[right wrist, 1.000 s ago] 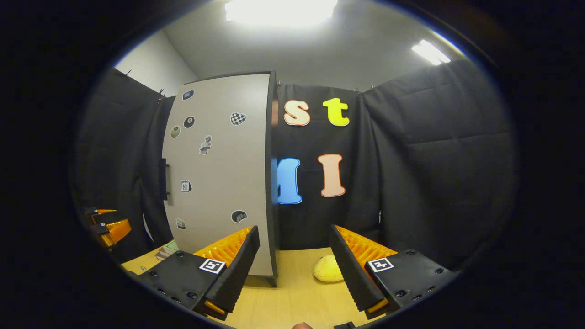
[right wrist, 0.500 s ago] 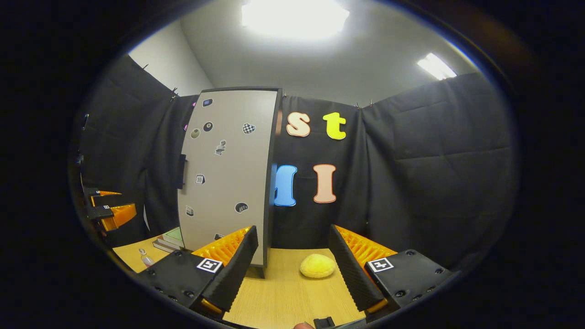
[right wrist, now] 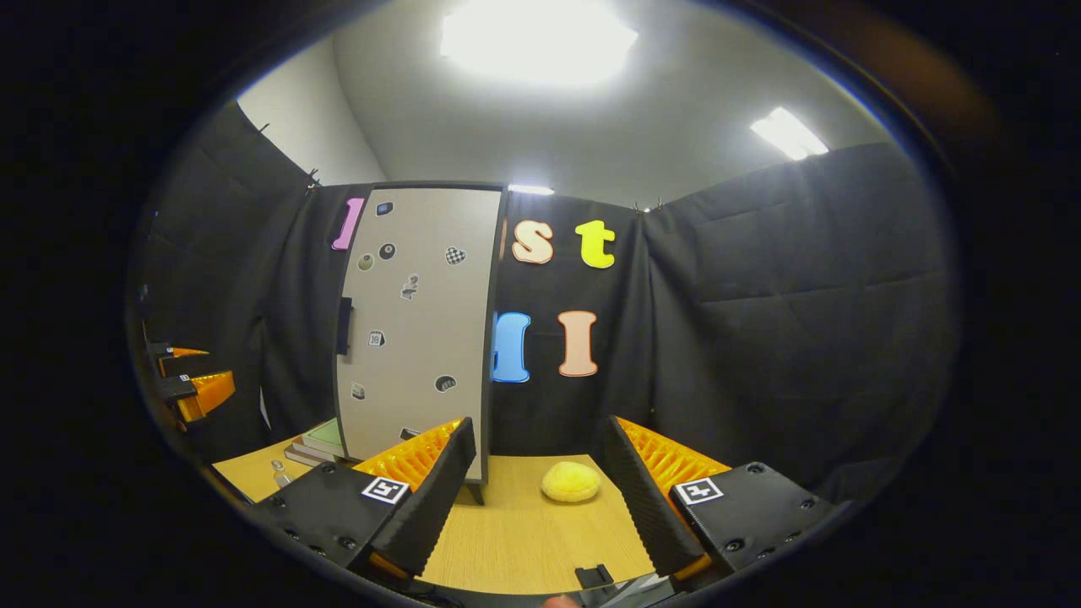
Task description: Open the cabinet door with the right hand, grasp the bottle in the cabinet with the left hand and place it on the coaster, then close the cabinet door with the right hand.
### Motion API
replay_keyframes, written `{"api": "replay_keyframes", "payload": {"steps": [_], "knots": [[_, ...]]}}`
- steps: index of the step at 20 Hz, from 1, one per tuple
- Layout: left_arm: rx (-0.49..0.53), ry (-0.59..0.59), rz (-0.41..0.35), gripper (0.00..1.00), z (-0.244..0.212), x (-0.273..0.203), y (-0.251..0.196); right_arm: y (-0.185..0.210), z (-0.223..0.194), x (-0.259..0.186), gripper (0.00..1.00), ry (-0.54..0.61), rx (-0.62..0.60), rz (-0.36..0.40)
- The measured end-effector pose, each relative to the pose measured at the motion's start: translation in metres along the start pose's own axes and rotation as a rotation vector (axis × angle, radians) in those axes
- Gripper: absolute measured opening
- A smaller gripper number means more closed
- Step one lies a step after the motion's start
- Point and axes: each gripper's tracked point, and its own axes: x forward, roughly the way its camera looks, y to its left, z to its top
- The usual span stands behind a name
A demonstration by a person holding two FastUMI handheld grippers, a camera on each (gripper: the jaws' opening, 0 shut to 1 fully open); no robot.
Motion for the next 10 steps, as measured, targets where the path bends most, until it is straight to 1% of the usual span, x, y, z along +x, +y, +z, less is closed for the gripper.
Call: {"api": "replay_keyframes", "payload": {"steps": [1,3,6,7,8,9,10], "knots": [[-0.004,0.000,0.005,0.80,-0.001,-0.008,0.006,0.004,-0.001,-0.008,0.98,-0.001,0.000,0.006],[-0.012,0.000,0.020,0.80,-0.004,-0.020,0.017,0.010,-0.003,-0.019,0.97,-0.006,0.005,0.017],[-0.004,0.023,0.050,0.79,-0.013,-0.030,0.030,0.024,-0.010,-0.025,0.98,0.023,0.049,0.049],[-0.003,0.024,0.049,0.80,-0.012,-0.031,0.031,0.026,-0.010,-0.023,0.98,0.026,0.066,0.052],[-0.001,0.023,0.051,0.84,-0.011,-0.030,0.031,0.026,-0.009,-0.022,0.98,0.027,0.079,0.053],[-0.001,0.021,0.054,0.84,-0.010,-0.029,0.032,0.025,-0.009,-0.020,0.98,0.028,0.089,0.051],[-0.005,0.022,0.058,0.80,-0.011,-0.026,0.032,0.025,-0.010,-0.018,0.97,0.031,0.096,0.050]]}}
